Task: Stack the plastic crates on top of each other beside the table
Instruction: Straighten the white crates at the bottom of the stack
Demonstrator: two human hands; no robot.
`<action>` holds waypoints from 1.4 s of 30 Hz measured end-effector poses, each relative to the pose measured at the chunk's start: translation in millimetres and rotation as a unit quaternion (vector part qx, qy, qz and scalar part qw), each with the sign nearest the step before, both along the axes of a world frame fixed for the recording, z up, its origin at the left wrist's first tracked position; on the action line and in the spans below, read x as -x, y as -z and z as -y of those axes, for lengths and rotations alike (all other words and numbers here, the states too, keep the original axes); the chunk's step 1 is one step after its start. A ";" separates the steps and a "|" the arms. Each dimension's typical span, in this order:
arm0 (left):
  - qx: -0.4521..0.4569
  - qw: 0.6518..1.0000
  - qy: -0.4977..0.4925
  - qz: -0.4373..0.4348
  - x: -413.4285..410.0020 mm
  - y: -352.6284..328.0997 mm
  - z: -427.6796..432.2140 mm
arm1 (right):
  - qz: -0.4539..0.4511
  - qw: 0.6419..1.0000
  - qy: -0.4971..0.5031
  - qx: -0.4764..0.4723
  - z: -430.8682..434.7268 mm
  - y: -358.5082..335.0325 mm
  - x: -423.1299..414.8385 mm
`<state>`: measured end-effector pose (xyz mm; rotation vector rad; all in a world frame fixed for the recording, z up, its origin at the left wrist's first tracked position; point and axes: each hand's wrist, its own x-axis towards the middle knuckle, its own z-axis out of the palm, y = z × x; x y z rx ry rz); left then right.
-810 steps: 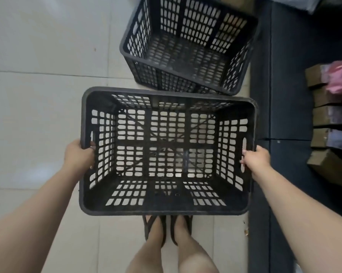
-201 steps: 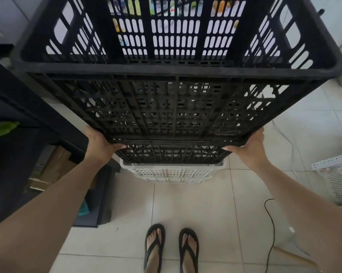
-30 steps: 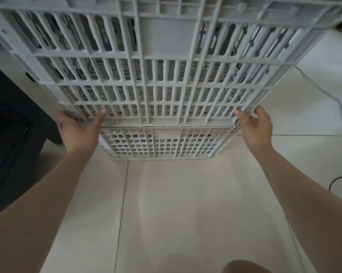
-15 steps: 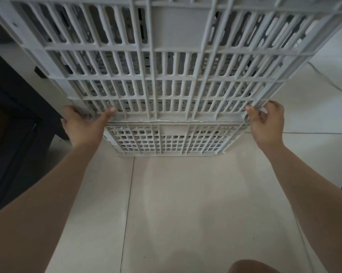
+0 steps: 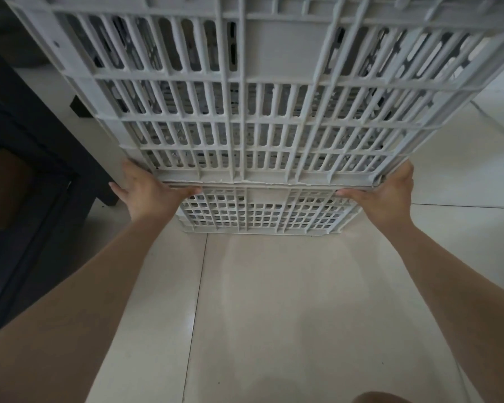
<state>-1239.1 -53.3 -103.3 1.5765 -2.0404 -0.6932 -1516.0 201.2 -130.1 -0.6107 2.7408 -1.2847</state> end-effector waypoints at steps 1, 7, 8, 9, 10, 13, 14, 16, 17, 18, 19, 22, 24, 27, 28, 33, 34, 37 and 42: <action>0.005 1.000 -0.006 0.000 0.1 3.5 2.4 | -0.001 1.000 0.006 0.001 0.3 -1.1 -1.3; 0.042 0.999 -0.020 0.010 -1.8 7.8 5.5 | -0.005 0.998 0.029 0.054 -1.8 4.4 -6.6; 0.049 0.999 -0.020 0.012 -0.9 6.4 3.4 | -0.009 0.998 0.032 0.056 -2.0 3.8 -7.1; 0.057 0.998 -0.020 0.012 -0.9 6.2 3.0 | -0.013 0.998 0.035 0.057 -1.4 2.6 -8.6; 0.059 0.998 -0.019 0.010 -1.3 5.3 2.3 | -0.019 0.997 0.035 0.059 -1.2 3.3 -9.2; 0.033 0.999 -0.014 -0.026 -4.4 6.7 4.3 | -0.028 0.997 0.040 0.063 -1.4 5.1 -9.0; 0.024 0.999 -0.013 -0.042 -5.2 8.0 5.7 | -0.027 0.997 0.037 0.067 -1.3 5.1 -8.8; 0.010 0.997 -0.005 -0.078 -6.5 6.2 6.2 | -0.020 0.997 0.036 0.070 -1.6 2.2 -9.3; 0.001 0.996 0.002 -0.090 -7.8 5.2 6.2 | -0.014 0.997 0.037 0.070 -1.9 0.3 -10.3; -0.008 0.996 0.013 -0.092 -10.0 4.3 7.1 | -0.010 0.997 0.036 0.071 -1.9 -0.3 -11.0; -0.020 0.996 0.029 -0.084 -14.5 4.1 8.7 | -0.004 0.997 0.036 0.070 -1.6 -1.0 -11.7; -0.059 0.993 0.076 -0.066 -32.7 6.8 13.6 | 0.011 0.997 0.024 0.067 -1.0 -4.1 -14.3; -0.113 0.986 0.043 -0.113 -38.5 7.7 11.1 | 0.015 0.998 0.020 0.053 -2.1 -4.7 -14.3; -0.158 0.978 0.014 -0.139 -33.8 8.2 -1.8 | 0.023 0.999 0.019 0.037 -3.3 -2.1 -14.1; -0.158 0.977 0.027 -0.140 -30.6 8.9 -6.4 | 0.023 0.999 0.018 0.033 -2.9 0.4 -16.1; -0.199 0.958 0.008 -0.204 -10.8 10.1 -22.7 | 0.052 0.995 0.003 -0.081 6.1 11.6 -44.3; -0.197 0.955 0.001 -0.222 -11.1 10.9 -23.3 | 0.066 0.994 -0.003 -0.083 8.7 10.2 -49.8; -0.207 0.930 -0.030 -0.301 -15.9 4.4 -16.1 | 0.105 0.994 0.007 -0.012 13.3 11.4 -50.0; -0.255 0.874 -0.151 -0.385 -25.8 -5.1 36.5 | 0.104 0.965 0.165 0.175 -1.5 7.0 -33.8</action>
